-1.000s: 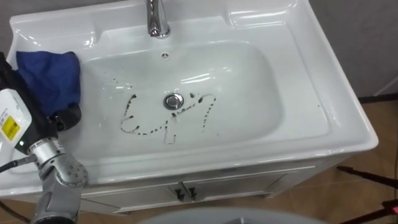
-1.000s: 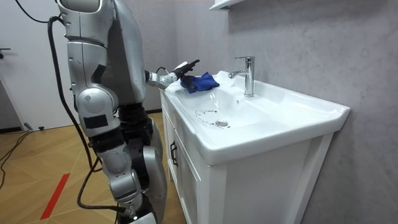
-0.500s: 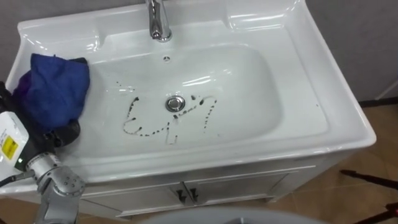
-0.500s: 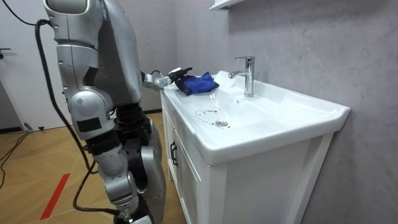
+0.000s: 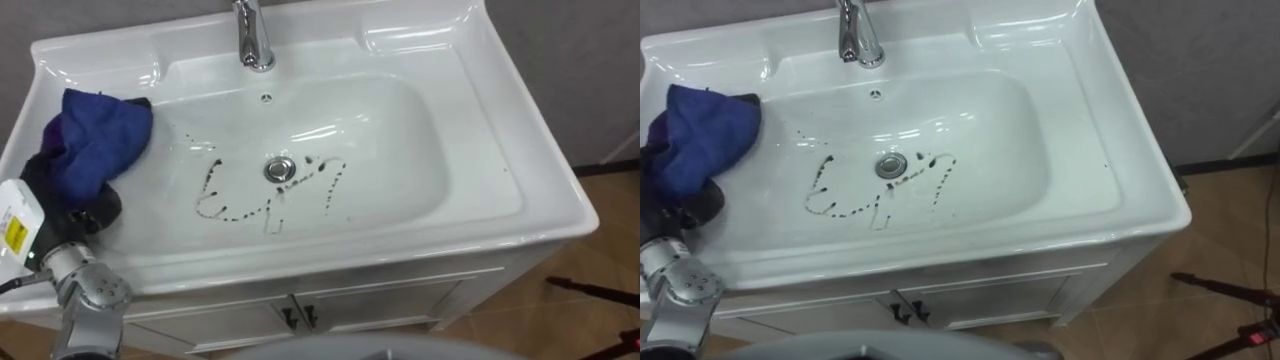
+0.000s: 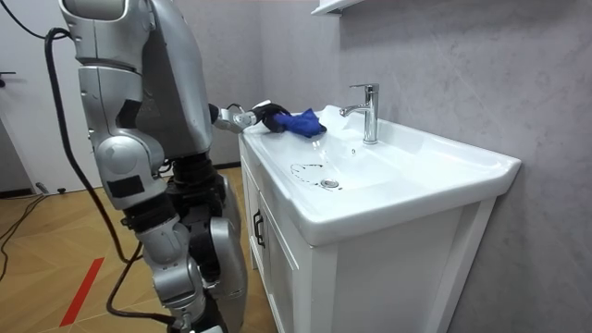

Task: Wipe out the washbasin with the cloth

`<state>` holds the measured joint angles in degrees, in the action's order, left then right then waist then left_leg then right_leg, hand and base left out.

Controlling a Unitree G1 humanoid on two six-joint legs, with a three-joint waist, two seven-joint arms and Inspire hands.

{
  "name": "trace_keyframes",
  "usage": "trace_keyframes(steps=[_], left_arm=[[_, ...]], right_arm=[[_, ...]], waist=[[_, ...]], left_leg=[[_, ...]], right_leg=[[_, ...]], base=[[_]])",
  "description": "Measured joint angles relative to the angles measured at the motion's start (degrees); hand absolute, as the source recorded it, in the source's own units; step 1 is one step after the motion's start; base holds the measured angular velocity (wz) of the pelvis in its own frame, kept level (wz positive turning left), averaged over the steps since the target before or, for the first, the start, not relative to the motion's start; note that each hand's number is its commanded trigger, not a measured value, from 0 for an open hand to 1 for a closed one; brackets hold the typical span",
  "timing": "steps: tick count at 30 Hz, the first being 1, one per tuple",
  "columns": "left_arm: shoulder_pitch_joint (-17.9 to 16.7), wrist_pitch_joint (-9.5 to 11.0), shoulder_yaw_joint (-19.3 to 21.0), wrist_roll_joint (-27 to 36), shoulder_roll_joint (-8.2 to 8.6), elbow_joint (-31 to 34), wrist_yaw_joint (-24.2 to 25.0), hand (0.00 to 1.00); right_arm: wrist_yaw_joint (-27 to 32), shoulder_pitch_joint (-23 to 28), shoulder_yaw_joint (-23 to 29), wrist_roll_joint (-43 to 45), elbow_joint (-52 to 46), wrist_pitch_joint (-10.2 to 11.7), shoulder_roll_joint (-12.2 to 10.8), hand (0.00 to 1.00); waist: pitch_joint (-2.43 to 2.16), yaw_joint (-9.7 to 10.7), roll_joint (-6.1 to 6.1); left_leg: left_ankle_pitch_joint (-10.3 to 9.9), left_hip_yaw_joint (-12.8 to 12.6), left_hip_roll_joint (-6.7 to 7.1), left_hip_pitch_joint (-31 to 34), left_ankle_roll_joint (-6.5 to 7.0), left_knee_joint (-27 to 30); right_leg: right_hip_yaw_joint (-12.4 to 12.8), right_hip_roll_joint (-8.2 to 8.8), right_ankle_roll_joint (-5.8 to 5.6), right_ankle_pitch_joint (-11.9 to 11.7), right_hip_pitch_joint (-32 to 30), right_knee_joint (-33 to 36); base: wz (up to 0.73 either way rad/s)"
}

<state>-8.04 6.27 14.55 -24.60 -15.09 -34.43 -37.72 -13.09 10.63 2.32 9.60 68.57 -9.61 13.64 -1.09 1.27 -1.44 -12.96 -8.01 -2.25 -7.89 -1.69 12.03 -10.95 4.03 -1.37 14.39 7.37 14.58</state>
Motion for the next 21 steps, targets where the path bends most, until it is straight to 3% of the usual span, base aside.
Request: trace_keyframes(steps=[5,21], left_arm=[[1.5,-1.9,1.7,0.1,-0.86,-1.3,2.3,1.00],[3.1,-4.3,3.0,-1.0,-1.76,-0.5,7.2,1.00]], right_arm=[[-0.8,-0.1,1.5,0.0,0.2,-0.6,0.0,0.00],[-1.9,-0.7,1.5,1.5,0.2,-1.4,0.3,0.00]], waist=[[-0.13,0.0,-0.43],[-0.05,0.0,-0.79]], left_leg=[[0.0,-0.1,0.00,-0.7,0.00,-0.3],[0.0,0.0,0.02,-0.4,0.00,-0.4]], right_leg=[[0.1,-0.06,-0.01,0.0,0.9,-0.8],[0.0,-0.06,-0.03,0.0,0.5,-0.7]], base=[[0.00],[0.00]])
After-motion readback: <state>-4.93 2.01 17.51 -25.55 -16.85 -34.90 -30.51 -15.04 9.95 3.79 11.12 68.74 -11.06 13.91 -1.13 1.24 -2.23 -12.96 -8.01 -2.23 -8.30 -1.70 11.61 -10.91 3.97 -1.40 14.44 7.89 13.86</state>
